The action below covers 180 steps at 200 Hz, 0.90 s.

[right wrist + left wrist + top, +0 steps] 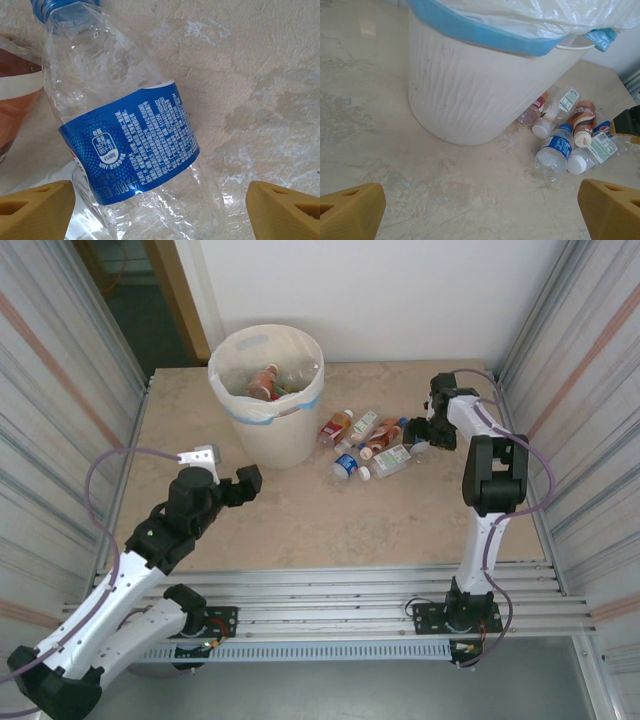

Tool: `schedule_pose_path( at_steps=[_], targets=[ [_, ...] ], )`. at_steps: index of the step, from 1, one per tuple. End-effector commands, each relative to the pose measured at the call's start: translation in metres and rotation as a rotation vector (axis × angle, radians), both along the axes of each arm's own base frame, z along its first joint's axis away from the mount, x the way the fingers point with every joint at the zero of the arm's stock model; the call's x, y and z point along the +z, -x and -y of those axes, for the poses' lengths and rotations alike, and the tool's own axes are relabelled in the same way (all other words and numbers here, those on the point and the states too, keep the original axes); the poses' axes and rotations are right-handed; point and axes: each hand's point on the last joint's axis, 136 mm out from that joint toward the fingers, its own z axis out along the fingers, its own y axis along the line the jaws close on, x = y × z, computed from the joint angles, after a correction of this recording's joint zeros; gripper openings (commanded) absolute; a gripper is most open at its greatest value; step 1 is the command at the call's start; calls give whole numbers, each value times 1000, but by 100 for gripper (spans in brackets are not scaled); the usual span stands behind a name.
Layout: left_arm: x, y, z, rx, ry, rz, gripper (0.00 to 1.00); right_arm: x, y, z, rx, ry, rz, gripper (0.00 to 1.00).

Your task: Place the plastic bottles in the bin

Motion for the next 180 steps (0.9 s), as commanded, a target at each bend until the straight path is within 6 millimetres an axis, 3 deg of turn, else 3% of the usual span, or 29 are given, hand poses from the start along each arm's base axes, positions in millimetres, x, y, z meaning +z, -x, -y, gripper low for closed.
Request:
schedule_pose_path(
  at_steps=[1, 122, 180],
  targets=[
    [-2, 0, -3, 17, 20, 4, 99, -12, 1, 7, 0, 35, -39, 85],
    [0, -2, 2, -1, 41, 4, 99, -35, -13, 14, -43, 21, -92, 76],
    [7, -7, 8, -23, 64, 16, 99, -34, -3, 20, -65, 49, -116, 54]
  ],
)
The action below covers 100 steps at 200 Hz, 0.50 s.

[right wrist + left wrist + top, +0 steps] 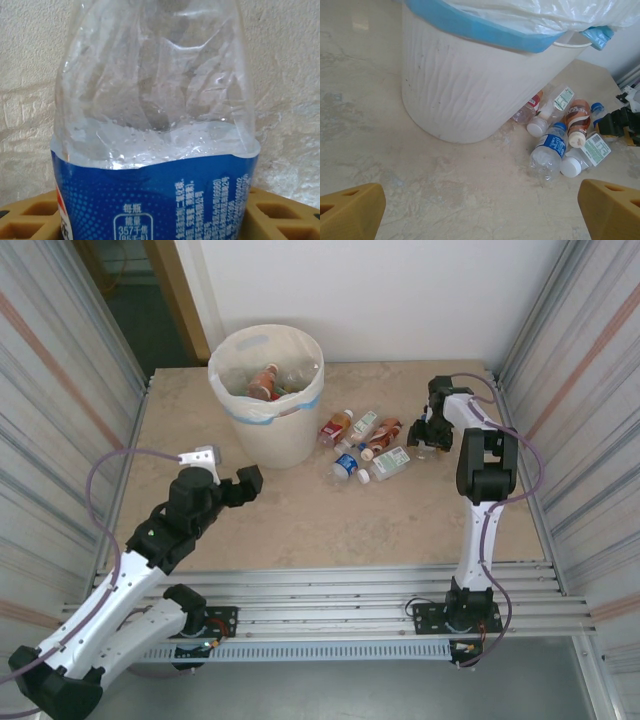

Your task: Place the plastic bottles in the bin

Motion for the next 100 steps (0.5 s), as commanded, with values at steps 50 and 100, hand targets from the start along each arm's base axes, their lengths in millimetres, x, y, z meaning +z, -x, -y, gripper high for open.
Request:
schedule_pose_path(
  at_steps=[50, 100],
  targets=[
    [20, -8, 13, -56, 53, 36, 99, 48, 16, 19, -58, 90, 69, 45],
    [45, -10, 24, -107, 88, 89, 98, 130, 33, -13, 0, 71, 291, 39]
  ],
)
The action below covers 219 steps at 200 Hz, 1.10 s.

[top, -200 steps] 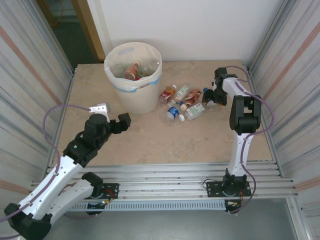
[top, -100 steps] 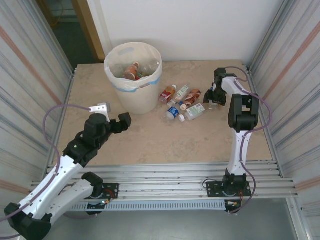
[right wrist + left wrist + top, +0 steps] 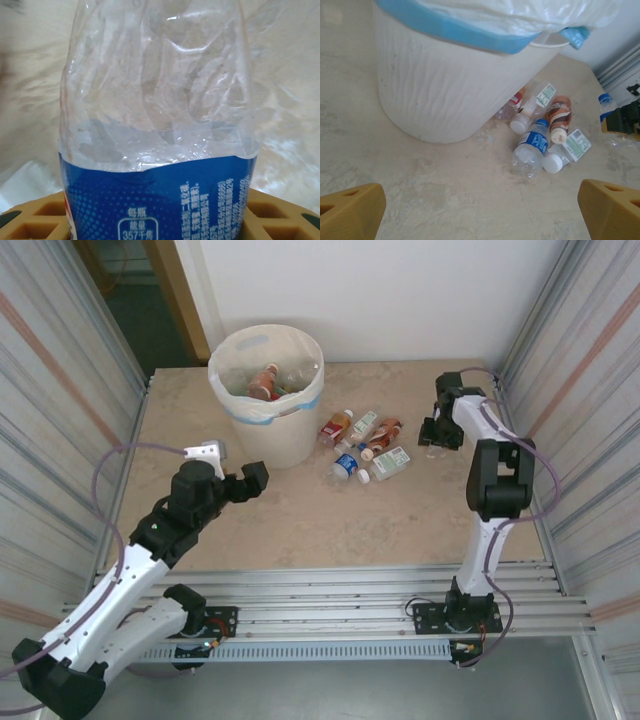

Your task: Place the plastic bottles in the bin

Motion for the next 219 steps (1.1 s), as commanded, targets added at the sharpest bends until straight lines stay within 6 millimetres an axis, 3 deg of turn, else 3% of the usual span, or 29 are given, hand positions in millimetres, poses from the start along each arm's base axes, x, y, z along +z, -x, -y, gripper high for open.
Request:
schedule_pose_path(
  at_steps=[1, 29, 82, 105, 143, 178, 219],
  targets=[
    [37, -4, 8, -38, 50, 91, 98, 62, 3, -24, 37, 1, 177, 39],
    [61, -8, 17, -85, 70, 137, 97, 109, 20, -74, 158, -36, 325, 38],
    [113, -13, 57, -270, 156, 215, 96, 194, 74, -210, 534, -187, 644, 38],
    [133, -12, 76, -362, 210, 239, 93, 224, 100, -254, 660, -283, 757, 39],
    [160, -13, 98, -470, 278, 274, 89, 255, 132, -292, 797, -382, 868, 41],
    [179, -17, 117, -550, 337, 293, 87, 270, 147, -309, 855, -421, 908, 42],
    [184, -26, 137, -594, 352, 282, 84, 278, 158, -323, 901, -410, 950, 43]
  ],
)
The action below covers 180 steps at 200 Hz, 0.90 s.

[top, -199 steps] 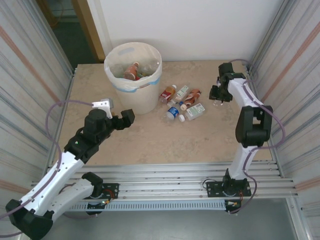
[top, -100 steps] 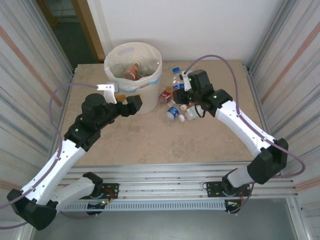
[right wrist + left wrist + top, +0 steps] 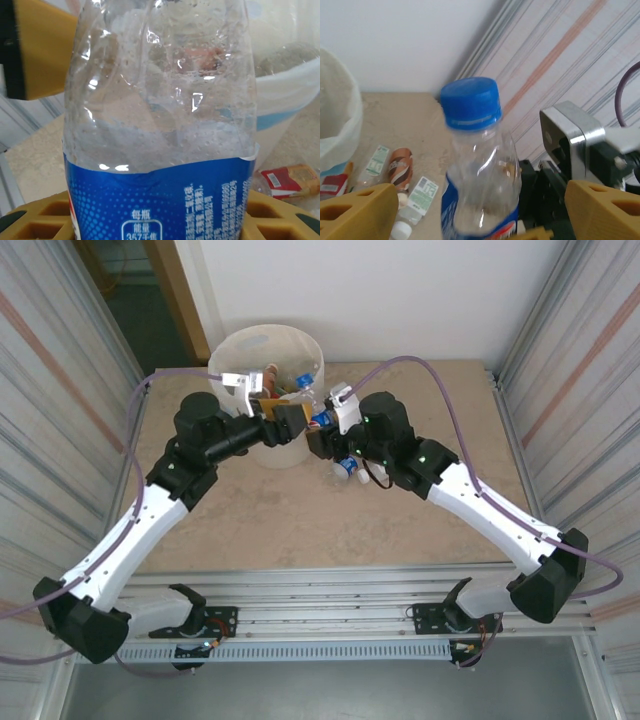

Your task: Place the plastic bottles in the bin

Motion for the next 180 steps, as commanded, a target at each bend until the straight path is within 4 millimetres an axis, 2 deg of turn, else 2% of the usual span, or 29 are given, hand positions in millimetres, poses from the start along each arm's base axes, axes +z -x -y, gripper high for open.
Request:
schedule_pose_path(
  at_steps=[1, 40, 81, 103, 137, 180],
  targets=[
    [26, 5, 11, -61, 52, 48, 84, 25, 9, -5, 27, -26, 91, 43],
    [13, -5, 16, -47, 49, 10, 69, 34, 11, -11, 26, -31, 129, 43],
    [5, -8, 14, -28, 50, -9, 40, 36, 4, -14, 2, -21, 151, 43],
    [3, -9, 12, -13, 43, -13, 25, 34, 0, -14, -18, -10, 151, 47],
    [7, -10, 5, 29, 36, 14, 12, 35, 3, -15, -17, -13, 147, 63],
    [19, -16, -6, 100, -11, 82, 4, 38, 9, -4, -35, -19, 159, 95]
  ],
)
